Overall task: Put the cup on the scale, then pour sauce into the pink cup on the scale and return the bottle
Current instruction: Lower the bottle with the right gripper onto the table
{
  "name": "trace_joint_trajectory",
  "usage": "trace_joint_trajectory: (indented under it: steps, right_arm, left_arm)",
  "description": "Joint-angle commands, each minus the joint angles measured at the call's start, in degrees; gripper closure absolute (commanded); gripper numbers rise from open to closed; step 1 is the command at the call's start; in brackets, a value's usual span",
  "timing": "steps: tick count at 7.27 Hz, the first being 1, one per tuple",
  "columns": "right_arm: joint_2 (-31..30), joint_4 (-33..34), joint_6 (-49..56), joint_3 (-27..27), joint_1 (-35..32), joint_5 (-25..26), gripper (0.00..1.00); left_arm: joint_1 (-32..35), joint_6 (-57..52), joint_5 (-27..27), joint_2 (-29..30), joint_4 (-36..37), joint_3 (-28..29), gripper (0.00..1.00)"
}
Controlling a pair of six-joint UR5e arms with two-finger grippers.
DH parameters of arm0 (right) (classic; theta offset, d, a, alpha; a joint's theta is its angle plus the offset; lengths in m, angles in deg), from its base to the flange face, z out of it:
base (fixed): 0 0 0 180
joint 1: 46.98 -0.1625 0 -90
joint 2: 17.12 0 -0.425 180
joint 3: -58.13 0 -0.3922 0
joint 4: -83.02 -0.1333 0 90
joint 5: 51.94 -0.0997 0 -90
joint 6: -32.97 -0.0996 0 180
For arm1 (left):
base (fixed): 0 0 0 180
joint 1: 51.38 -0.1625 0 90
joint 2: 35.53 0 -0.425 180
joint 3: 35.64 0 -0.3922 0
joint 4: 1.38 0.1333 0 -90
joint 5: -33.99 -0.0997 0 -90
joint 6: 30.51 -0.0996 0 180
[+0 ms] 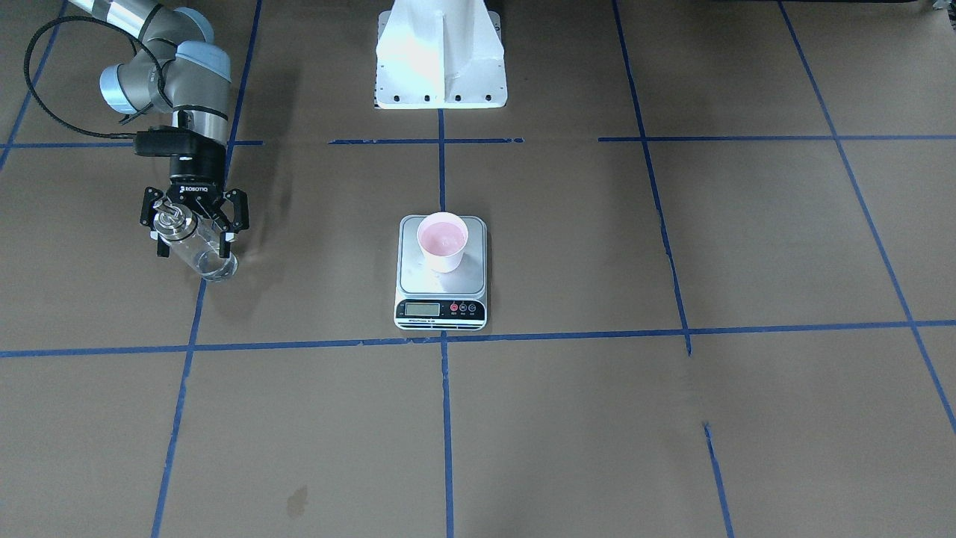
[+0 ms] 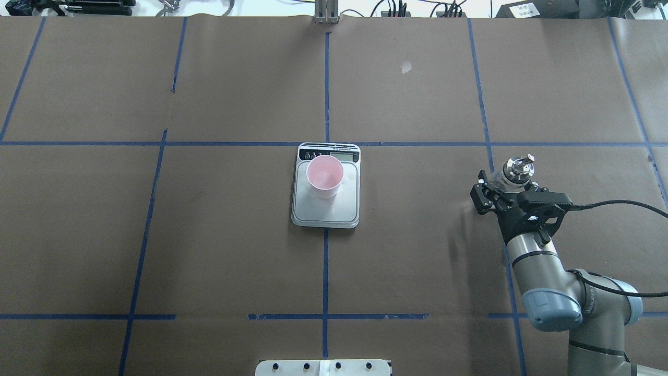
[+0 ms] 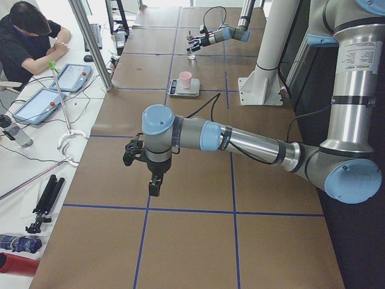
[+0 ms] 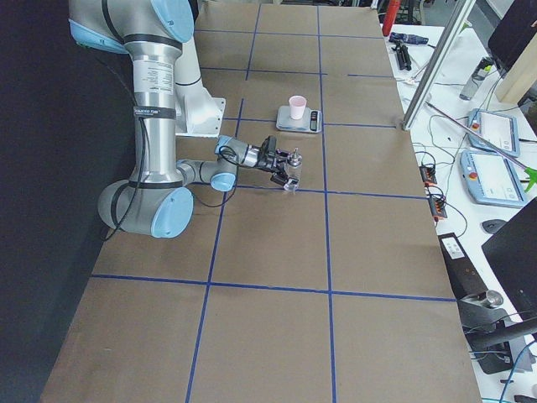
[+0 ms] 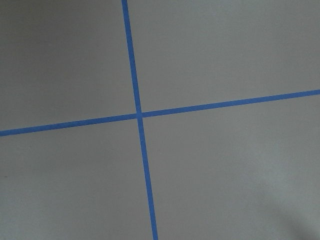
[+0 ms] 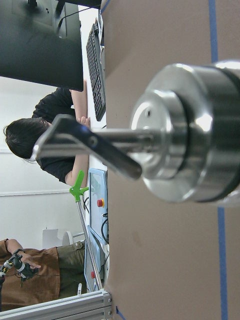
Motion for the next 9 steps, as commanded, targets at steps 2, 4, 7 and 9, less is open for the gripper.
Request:
trace_joint_trajectory:
  steps: [2,4,7,9]
  right_arm:
    - [-0.13,-0.10,0.40,-0.46,1.95,4.03,0.00]
    - [-0.56,-0.10,0.40,-0.46,3.79,6.93,0.00]
    - [-1.35,-0.19,0.40,-0.89,6.17,10.71,0.00]
    - [-2.50,-1.84,0.31,-0.81,7.84,12.92,0.00]
  left_arm:
    - [0.04,0.00,0.00,0.00,0.00,0.09,0.00]
    - [0.04,0.00,0.00,0.00,0.09,0.00,0.00]
    - [0.04,-0.09,0.00,-0.09,0.00,0.00,0.00]
    - [0.04,0.00,0.00,-0.09,0.09,0.00,0.00]
